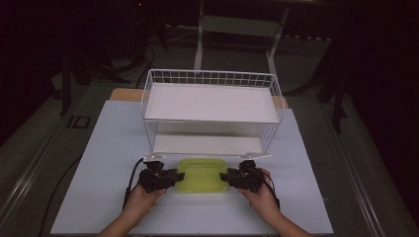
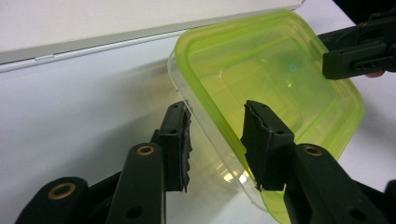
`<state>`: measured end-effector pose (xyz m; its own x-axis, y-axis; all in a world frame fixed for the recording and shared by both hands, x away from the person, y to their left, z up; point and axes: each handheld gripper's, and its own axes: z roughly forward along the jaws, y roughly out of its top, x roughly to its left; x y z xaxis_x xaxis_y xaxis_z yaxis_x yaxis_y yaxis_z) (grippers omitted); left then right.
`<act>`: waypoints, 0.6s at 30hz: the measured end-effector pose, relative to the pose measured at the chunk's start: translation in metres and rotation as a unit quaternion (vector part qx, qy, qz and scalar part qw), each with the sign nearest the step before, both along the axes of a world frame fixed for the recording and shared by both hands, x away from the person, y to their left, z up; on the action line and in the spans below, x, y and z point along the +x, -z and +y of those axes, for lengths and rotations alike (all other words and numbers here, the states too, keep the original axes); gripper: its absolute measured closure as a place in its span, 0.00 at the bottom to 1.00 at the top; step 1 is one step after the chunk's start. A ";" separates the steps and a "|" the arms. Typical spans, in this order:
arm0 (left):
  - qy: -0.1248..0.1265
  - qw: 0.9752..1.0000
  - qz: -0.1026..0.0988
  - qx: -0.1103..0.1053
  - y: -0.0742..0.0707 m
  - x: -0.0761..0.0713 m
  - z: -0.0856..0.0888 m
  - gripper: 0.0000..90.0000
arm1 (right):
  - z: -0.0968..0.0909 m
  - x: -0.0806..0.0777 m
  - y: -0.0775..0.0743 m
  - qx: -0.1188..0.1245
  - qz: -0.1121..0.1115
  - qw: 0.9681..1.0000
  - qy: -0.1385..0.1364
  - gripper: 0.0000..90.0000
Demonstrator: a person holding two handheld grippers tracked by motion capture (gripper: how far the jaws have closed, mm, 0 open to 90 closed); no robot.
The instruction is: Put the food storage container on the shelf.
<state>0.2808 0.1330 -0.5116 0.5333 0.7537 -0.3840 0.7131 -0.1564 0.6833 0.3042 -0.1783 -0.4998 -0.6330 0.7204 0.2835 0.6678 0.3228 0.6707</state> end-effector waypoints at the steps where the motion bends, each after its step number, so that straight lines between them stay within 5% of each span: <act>1: -0.001 1.000 0.000 0.000 0.000 -0.001 0.000 0.70 | -0.001 -0.001 0.000 0.002 -0.001 1.000 0.003 0.69; 18: -0.006 1.000 0.000 0.001 -0.007 -0.011 -0.002 0.77 | 0.000 -0.010 -0.006 0.008 -0.002 1.000 0.012 0.76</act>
<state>0.2695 0.1306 -0.5046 0.5245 0.7607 -0.3823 0.7144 -0.1488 0.6838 0.2942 -0.1786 -0.4938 -0.6163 0.7311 0.2927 0.6732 0.2961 0.6776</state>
